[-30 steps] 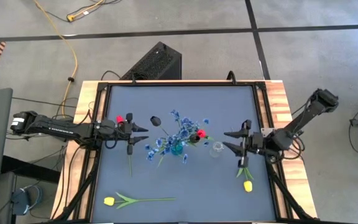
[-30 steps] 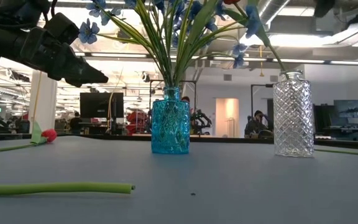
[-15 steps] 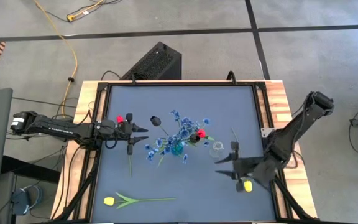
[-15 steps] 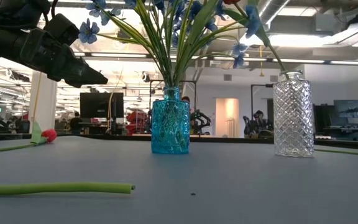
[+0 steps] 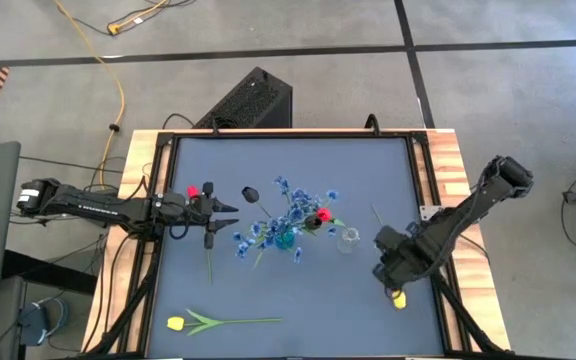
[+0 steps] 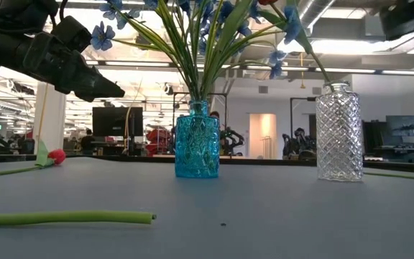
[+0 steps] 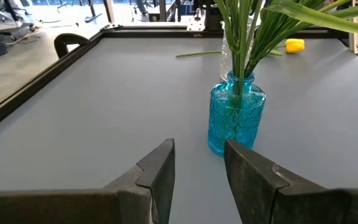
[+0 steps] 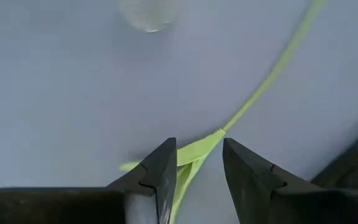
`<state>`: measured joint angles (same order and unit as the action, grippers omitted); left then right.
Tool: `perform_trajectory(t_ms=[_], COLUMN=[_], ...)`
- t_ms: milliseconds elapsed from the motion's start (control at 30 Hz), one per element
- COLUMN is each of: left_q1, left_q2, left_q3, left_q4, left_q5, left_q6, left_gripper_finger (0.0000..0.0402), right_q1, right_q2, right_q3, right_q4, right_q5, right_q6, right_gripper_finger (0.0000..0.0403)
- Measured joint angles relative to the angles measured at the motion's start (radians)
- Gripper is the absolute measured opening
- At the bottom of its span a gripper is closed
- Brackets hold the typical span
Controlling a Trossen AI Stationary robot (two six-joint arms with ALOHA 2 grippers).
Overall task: Sort flowers into vase by color
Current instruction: Put the right yellow flower into the transparent flower vase
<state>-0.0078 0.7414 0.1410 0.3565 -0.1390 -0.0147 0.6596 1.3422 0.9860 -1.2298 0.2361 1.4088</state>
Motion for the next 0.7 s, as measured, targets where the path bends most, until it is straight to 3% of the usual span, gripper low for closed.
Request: perform_trajectory(t_ms=[133, 233, 433, 700], left_q1=[0.0, 0.0, 0.0, 0.0], left_q2=[0.0, 0.0, 0.0, 0.0], left_q3=[0.0, 0.0, 0.0, 0.0], left_q4=[0.0, 0.0, 0.0, -0.003], left_q5=[0.001, 0.0, 0.001, 0.0], left_q6=[-0.001, -0.001, -0.006, -0.008], left_gripper_finger=[0.0128, 0.0128, 0.0128, 0.0128], right_q1=[-0.068, -0.106, -0.139, -0.096], right_q2=[0.0, 0.002, 0.012, 0.107], right_q3=[0.0, 0.0, 0.0, 0.0], right_q4=[0.013, 0.01, 0.017, 0.0], right_q5=[-0.059, -0.076, -0.08, -0.224], right_q6=[0.024, -0.115, -0.627, -1.353], right_gripper_finger=[0.0157, 0.0157, 0.0157, 0.0157])
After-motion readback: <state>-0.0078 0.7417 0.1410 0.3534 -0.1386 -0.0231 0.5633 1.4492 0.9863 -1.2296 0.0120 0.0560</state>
